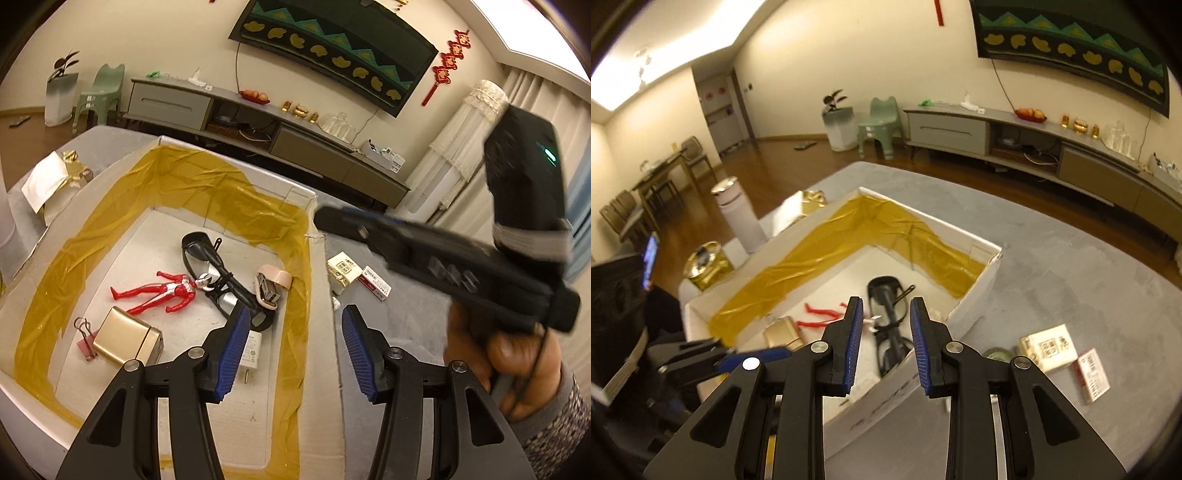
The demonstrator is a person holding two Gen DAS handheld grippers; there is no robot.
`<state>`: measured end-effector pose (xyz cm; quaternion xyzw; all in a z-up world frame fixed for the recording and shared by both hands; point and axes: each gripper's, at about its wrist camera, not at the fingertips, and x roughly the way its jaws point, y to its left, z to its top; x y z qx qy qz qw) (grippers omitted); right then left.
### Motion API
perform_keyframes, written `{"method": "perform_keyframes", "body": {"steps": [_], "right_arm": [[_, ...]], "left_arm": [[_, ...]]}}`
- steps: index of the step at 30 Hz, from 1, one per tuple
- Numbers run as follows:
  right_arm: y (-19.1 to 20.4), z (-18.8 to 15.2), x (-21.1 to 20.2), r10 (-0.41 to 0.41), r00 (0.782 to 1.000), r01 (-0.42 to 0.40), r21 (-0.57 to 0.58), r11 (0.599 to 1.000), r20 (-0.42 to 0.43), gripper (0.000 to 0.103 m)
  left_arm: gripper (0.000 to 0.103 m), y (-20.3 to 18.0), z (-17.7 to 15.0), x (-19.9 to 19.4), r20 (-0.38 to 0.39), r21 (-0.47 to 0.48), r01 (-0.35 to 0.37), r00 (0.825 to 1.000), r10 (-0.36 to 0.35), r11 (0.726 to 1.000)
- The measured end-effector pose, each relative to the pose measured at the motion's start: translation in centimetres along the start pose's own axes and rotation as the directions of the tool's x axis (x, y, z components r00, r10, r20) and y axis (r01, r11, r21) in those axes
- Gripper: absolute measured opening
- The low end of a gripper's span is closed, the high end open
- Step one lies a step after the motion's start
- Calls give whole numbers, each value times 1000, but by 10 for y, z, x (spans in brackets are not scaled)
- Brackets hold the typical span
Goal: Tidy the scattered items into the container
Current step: 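Move both tools back toward the remaining items on the table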
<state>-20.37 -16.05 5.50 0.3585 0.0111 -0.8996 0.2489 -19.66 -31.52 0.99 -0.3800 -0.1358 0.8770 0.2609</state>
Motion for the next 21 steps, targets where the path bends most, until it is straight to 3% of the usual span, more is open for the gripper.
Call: {"method": "perform_keyframes", "body": {"steps": [11,16,21], "right_arm": [[-21,-48,-69,113,980,-121,41,992,164,28],[-50,-53,-86,84,977,-104,92,990,198,28],[-80,-60,-101,31,979,-63,154,986,203,28]], "left_arm": [[53,-28,1,-10,89,58,-30,996,25,998],[53,-28,0,-10,95,37,-44,995,41,998],[53,-47,-7,-6,77,78,-11,997,5,997]]}}
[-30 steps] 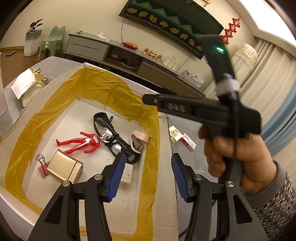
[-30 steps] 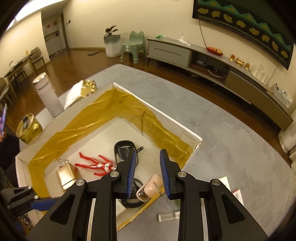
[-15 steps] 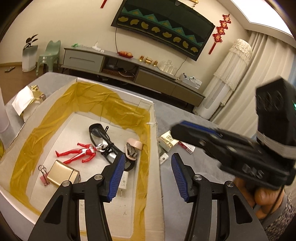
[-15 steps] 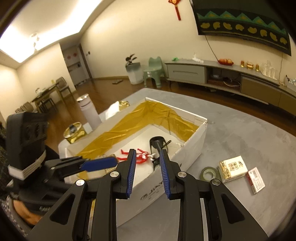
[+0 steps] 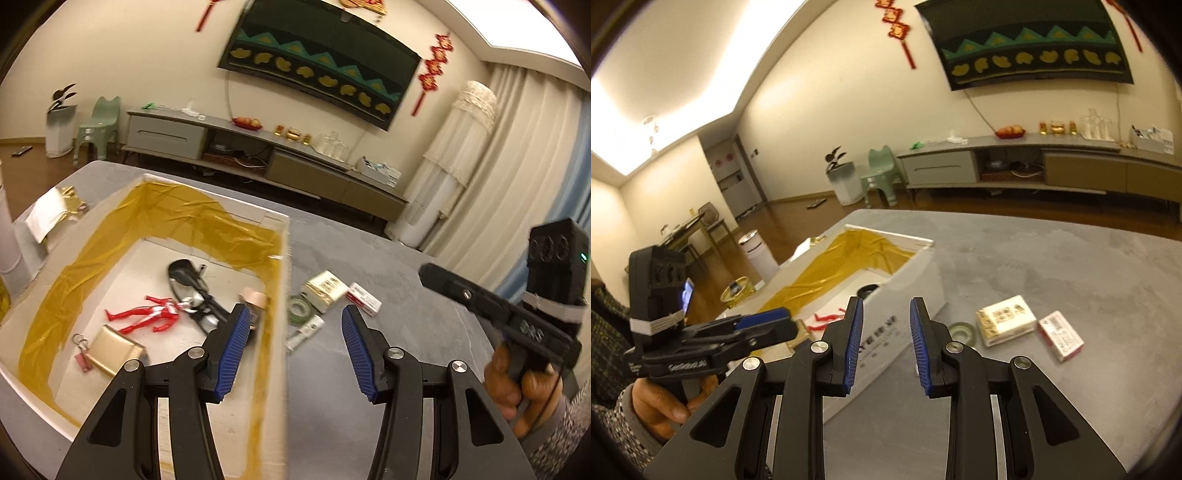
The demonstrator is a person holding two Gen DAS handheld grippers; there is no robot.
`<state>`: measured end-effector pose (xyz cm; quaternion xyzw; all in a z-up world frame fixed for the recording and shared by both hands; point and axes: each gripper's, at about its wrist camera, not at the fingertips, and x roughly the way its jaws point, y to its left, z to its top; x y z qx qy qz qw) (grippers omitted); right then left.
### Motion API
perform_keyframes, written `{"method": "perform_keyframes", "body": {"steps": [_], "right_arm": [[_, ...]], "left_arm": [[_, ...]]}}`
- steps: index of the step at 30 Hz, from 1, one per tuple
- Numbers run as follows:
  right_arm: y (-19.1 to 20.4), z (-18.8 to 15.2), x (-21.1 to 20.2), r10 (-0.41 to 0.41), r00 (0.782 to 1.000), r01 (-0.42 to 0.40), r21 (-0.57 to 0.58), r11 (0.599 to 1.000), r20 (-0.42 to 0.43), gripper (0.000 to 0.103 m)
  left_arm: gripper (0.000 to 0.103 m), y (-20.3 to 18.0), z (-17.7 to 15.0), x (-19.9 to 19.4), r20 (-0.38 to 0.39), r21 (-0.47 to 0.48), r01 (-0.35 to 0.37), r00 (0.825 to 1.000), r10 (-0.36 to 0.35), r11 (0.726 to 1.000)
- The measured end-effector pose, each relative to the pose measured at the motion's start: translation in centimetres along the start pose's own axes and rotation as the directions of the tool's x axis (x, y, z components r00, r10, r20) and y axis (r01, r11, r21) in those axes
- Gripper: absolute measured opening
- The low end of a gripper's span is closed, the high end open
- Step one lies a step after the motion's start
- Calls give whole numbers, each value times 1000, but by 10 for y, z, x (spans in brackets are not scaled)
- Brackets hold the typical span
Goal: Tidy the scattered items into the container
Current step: 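Move both tools back toward the remaining items on the table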
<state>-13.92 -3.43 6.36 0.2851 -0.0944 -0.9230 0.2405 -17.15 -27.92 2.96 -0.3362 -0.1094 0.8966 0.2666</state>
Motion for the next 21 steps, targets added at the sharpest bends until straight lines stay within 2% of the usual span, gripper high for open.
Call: {"method": "perform_keyframes", "body": {"steps": [5,9,13,21], "right_arm": [[-29,-6,-5,-107,994,109,58,992,-31,28],[-54,-14,1,-154,985,163,109,981,-81,28],[-70,-25,11,-177,976,194,139,971,-130,28],[-95,-38,24,-200,961,237,196,951,-190,28]], "left_arm": [[53,-52,-14,18,-39,151,36,999,-31,988],[53,-87,-29,42,-97,238,65,994,-43,969],[53,-101,-38,69,-149,250,83,988,-46,965],[58,-85,-41,135,-244,201,39,970,11,979]]}}
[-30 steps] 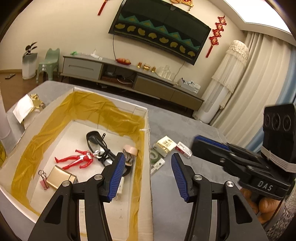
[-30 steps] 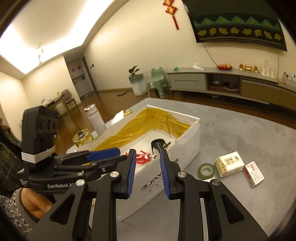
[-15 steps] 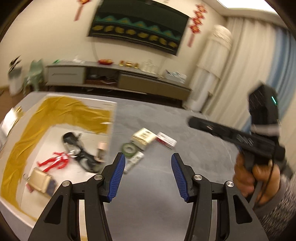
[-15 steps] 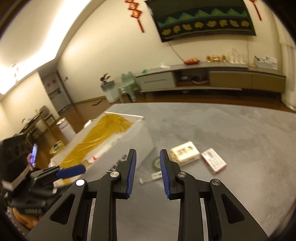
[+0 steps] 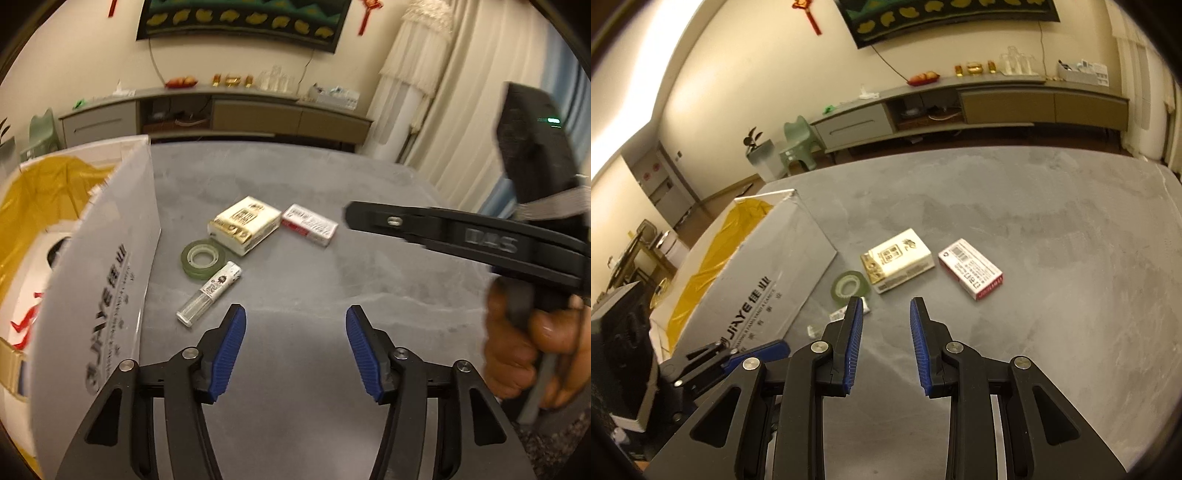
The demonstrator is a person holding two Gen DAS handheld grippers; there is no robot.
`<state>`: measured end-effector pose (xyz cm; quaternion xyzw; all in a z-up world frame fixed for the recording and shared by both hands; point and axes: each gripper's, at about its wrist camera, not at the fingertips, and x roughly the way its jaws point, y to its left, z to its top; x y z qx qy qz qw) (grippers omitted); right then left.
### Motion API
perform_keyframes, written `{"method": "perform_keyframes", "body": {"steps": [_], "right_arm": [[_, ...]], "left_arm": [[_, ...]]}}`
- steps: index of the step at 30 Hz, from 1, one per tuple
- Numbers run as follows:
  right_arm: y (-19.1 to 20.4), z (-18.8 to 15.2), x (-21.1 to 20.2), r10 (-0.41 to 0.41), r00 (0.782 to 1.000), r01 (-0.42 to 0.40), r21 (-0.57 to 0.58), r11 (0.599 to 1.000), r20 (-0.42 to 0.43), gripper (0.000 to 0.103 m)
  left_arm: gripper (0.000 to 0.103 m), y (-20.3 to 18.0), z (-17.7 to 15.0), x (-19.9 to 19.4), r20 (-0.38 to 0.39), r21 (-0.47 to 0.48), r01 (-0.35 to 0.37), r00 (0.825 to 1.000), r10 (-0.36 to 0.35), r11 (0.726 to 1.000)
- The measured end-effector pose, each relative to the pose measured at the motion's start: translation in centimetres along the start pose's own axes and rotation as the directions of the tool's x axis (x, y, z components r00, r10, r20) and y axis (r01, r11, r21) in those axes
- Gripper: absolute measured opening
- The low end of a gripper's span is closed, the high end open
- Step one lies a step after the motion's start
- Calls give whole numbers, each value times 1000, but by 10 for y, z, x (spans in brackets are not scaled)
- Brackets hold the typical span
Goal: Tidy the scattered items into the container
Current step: 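Move both tools back toward the remaining items on the table, then grasp the red-and-white staple box with the right tool while the left tool grasps the glass vial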
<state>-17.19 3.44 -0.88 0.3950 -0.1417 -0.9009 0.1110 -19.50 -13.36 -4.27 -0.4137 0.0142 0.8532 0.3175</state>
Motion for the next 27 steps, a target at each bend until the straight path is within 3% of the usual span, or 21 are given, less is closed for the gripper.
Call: {"method": "perform_keyframes", "body": {"steps": [5,9,16,23,25,27], "right_arm": [[-17,0,13,-19,999,20,34,999,-27,29],[-28,3,24,-50,998,51,22,998,-50,35],[-30,28,40,-139,989,128,-152,980,-60,41],[-33,36,68,-169,981,140,-262,955,-91,44],[-33,36,78,-178,979,141,-297,944,-101,44],[-35,36,86,-191,976,149,-317,937,-107,44]], "left_arm": [[58,19,7,32,-32,-36,-50,998,49,998],[58,31,10,44,-50,-72,-66,997,62,995],[58,44,11,56,-77,-82,-114,991,107,990],[59,43,9,59,-73,-48,-141,988,138,989],[59,41,8,59,-76,-41,-130,989,127,991],[59,40,8,58,-89,-52,-58,995,54,997]]}}
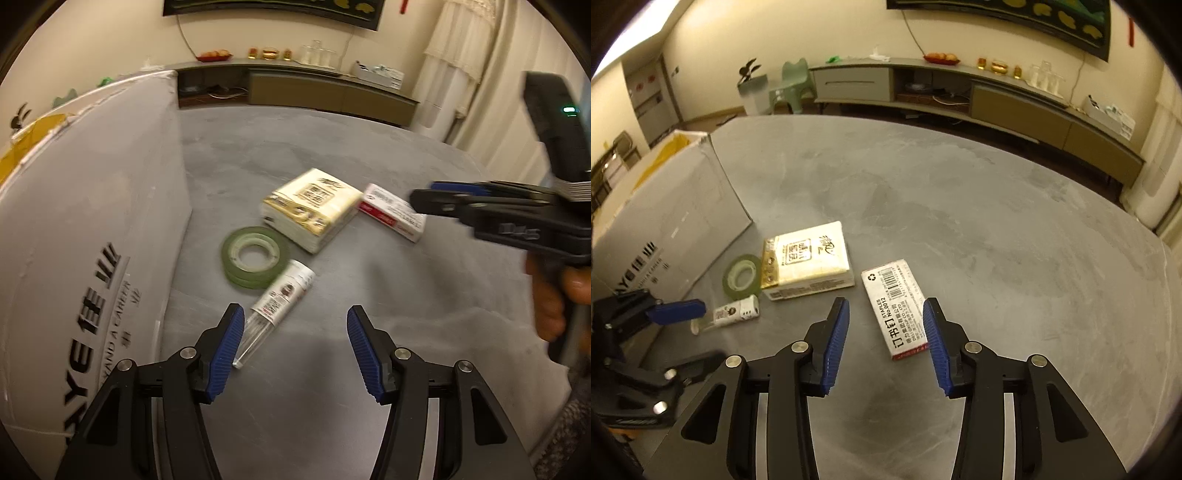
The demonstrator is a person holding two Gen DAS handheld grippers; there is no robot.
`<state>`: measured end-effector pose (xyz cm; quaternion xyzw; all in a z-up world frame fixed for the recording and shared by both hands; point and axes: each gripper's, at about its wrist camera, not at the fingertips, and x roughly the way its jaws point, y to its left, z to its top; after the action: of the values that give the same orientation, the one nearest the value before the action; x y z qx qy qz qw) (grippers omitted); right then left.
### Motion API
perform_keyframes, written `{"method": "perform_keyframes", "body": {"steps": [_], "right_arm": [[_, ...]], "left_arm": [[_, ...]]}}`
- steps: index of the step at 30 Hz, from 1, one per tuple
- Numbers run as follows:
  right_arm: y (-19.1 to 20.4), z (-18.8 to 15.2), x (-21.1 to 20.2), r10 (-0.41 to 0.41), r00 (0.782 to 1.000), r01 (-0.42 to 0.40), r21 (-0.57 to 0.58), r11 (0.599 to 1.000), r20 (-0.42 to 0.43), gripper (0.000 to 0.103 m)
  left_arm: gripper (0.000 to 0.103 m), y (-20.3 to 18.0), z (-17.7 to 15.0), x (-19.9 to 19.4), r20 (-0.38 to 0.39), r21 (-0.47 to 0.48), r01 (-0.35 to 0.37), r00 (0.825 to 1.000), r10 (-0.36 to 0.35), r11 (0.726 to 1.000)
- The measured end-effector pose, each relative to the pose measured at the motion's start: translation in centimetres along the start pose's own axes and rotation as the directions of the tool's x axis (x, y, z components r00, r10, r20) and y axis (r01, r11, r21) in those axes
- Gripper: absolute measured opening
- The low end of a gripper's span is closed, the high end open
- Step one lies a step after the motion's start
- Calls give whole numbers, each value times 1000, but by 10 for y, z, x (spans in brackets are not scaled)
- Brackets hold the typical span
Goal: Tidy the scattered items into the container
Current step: 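Grasp the red-and-white staple box with the right tool while the left tool grasps the glass vial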
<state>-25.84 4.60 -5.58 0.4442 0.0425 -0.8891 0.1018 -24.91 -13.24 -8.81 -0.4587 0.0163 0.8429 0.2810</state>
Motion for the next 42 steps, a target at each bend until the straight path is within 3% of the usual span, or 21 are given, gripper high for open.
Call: {"method": "perform_keyframes", "body": {"steps": [2,5,9,10,11,12,19,22,23,25,28,31,35,36,38,40,42], "right_arm": [[0,-1,8,-9,1000,9,-13,1000,-8,44],[-1,-6,16,-8,1000,7,-19,1000,-25,44],[6,-11,14,0,998,-3,-47,999,-57,44],[8,-11,13,10,998,-14,-48,999,-66,44],[10,-11,12,23,997,-26,-47,999,-71,44],[12,-12,11,27,997,-31,-52,998,-72,44],[20,-13,17,-17,1000,17,-55,998,-14,46],[17,-13,15,-7,1000,6,-26,1000,-18,39],[16,-14,14,-8,1000,8,-19,1000,-21,31],[13,-15,12,1,1000,-1,-4,1000,-29,27],[7,-16,8,22,999,-21,22,1000,-31,28],[6,-15,8,-11,1000,11,-1,1000,-9,46],[6,-11,22,-20,1000,20,-9,1000,-12,48],[6,-10,26,-23,1000,23,-11,1000,-18,48],[6,-12,32,-28,999,28,1,1000,-25,47],[4,-13,32,-34,999,35,25,999,-35,39],[2,-15,29,-27,998,30,49,998,-48,39]], "left_arm": [[59,-1,0,-6,15,1,15,1000,-15,1000],[59,4,1,-13,64,6,-84,994,84,996],[59,6,-4,-1,-3,2,-60,998,60,998],[53,3,-6,2,-24,17,-52,998,52,999],[39,-1,-7,4,-35,34,-47,998,48,998],[35,-4,-8,5,-41,52,-46,998,48,998],[40,-5,-9,4,-11,54,-101,995,102,993],[38,-6,-9,5,-11,61,-101,995,102,993],[28,-8,-9,5,-12,68,-101,995,102,993],[20,-9,-10,4,-17,75,-98,995,99,992],[20,-11,-13,4,-22,74,-92,995,94,993],[22,-11,-10,6,-13,64,-106,994,107,992],[38,-17,-12,6,-3,85,-96,995,96,992],[39,-18,-13,7,-2,96,-100,995,101,990],[34,-21,-13,8,-9,118,-101,995,102,988],[20,-20,-13,7,-13,118,-92,995,94,989],[20,-18,-13,7,-17,114,-80,996,82,990]]}}
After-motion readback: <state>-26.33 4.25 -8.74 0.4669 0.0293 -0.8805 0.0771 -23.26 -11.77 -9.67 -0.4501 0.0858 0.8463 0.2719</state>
